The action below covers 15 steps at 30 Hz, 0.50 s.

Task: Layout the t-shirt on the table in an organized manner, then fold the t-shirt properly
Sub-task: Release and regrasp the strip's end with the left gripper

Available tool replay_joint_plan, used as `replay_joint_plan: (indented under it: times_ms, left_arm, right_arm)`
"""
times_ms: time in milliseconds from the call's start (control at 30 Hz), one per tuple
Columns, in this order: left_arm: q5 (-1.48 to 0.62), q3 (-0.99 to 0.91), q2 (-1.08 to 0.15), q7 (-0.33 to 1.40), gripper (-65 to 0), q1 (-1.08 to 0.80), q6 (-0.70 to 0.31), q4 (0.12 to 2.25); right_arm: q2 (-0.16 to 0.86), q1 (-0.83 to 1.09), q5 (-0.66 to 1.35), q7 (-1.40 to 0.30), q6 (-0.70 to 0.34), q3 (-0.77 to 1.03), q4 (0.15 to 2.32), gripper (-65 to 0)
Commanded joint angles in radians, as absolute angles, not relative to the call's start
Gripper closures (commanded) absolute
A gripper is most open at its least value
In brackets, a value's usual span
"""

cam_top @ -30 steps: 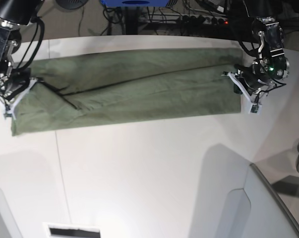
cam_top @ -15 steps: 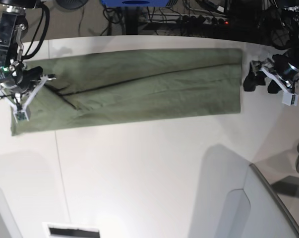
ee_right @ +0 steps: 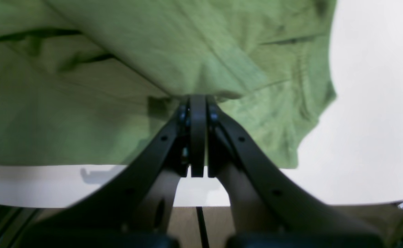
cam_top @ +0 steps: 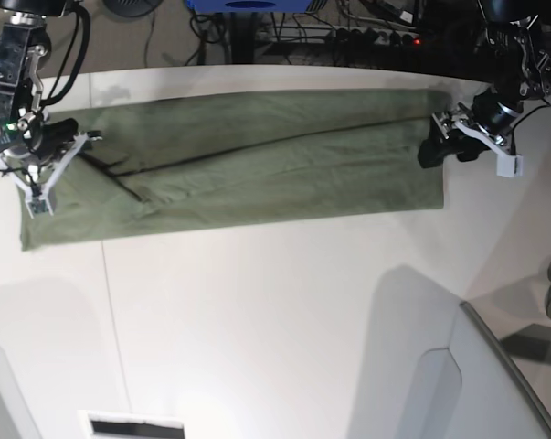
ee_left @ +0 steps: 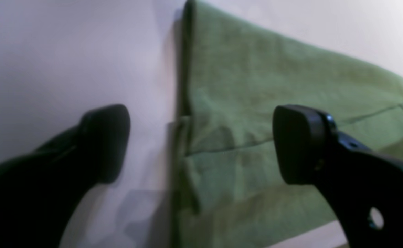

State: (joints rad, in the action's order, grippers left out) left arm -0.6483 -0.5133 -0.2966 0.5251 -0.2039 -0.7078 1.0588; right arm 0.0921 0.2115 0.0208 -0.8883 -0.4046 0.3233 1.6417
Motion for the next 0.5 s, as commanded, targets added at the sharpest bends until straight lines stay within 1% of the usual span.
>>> replay_joint_plan:
  times_ms: [0, 100, 167, 300, 333, 400, 433, 467]
  left_arm:
    - [-0.618, -0.492, -0.292, 0.581, -57.1, -0.206, -0.698, 1.052]
    - [-0.618, -0.487, -0.268, 0.579, -42.9, -0.208, -0.698, 1.038]
    - [-0.618, -0.481, -0.265, 0.579, -36.4, -0.208, -0.698, 1.038]
    - [-0.618, -0.478, -0.263, 0.579, -26.8, -0.203, -0.698, 1.036]
    - [-0.616, -0.478, -0.263, 0.579, -23.0, -0.199, -0.698, 1.036]
    - [-0.615, -0.479, -0.266, 0.579, -11.0, -0.193, -0.698, 1.036]
    - [-0.602, -0.481, -0.269, 0.579, -2.5, -0.180, -0.698, 1.040]
    - [-0.582, -0.486, -0.271, 0.579, 0.0, -0.160, -0.698, 1.040]
  right_arm:
    - [0.102, 0.202, 0.018, -0.875, -0.403, 0.328, 1.653, 0.0]
    - [0.102, 0.202, 0.018, -0.875, -0.403, 0.323, 1.653, 0.0]
    - [0.102, 0.202, 0.018, -0.875, -0.403, 0.323, 1.653, 0.0]
    - [0.102, 0.200, 0.018, -0.875, -0.403, 0.325, 1.653, 0.0]
    - [0.102, 0.200, 0.018, -0.875, -0.403, 0.325, 1.653, 0.0]
    - [0.102, 0.200, 0.018, -0.875, -0.403, 0.323, 1.653, 0.0]
    - [0.102, 0.200, 0.018, -0.875, -0.403, 0.323, 1.653, 0.0]
    - [0.101, 0.200, 0.018, -0.875, -0.403, 0.323, 1.653, 0.0]
